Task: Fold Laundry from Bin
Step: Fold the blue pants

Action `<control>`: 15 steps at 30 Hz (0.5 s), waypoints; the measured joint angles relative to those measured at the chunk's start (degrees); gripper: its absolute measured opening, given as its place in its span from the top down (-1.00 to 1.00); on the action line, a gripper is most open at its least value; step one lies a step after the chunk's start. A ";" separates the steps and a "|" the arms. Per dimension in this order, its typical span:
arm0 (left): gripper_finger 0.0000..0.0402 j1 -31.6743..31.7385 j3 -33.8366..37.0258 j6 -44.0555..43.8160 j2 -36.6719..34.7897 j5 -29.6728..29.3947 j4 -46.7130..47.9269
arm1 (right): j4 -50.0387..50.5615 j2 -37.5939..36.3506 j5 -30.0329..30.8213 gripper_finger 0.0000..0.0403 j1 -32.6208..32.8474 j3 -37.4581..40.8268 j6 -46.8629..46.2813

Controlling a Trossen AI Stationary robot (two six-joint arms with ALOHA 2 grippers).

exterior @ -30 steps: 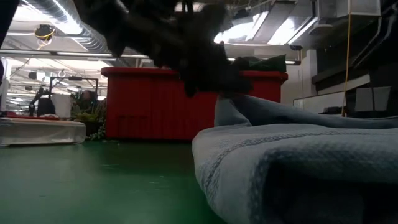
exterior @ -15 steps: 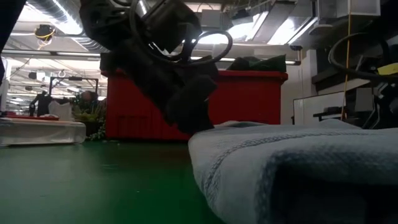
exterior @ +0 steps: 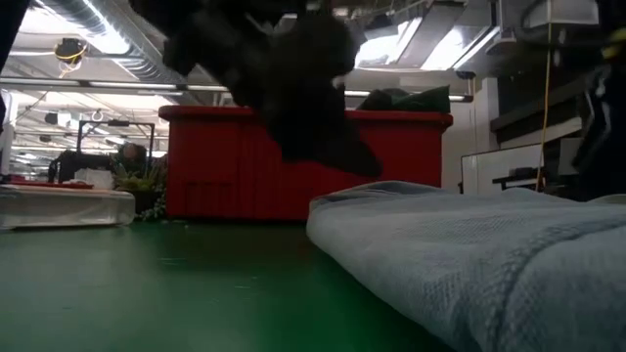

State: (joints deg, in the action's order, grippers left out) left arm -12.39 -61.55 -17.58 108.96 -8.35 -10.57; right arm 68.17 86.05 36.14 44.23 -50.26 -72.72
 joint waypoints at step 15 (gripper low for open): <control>0.96 3.17 -2.00 -0.15 2.95 -7.13 1.06 | 0.27 0.60 6.60 0.10 -4.43 1.00 1.60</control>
State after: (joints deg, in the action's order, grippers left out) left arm -9.22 -63.55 -17.73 111.90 -15.48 -9.51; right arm 68.43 86.65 42.74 39.80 -49.26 -71.12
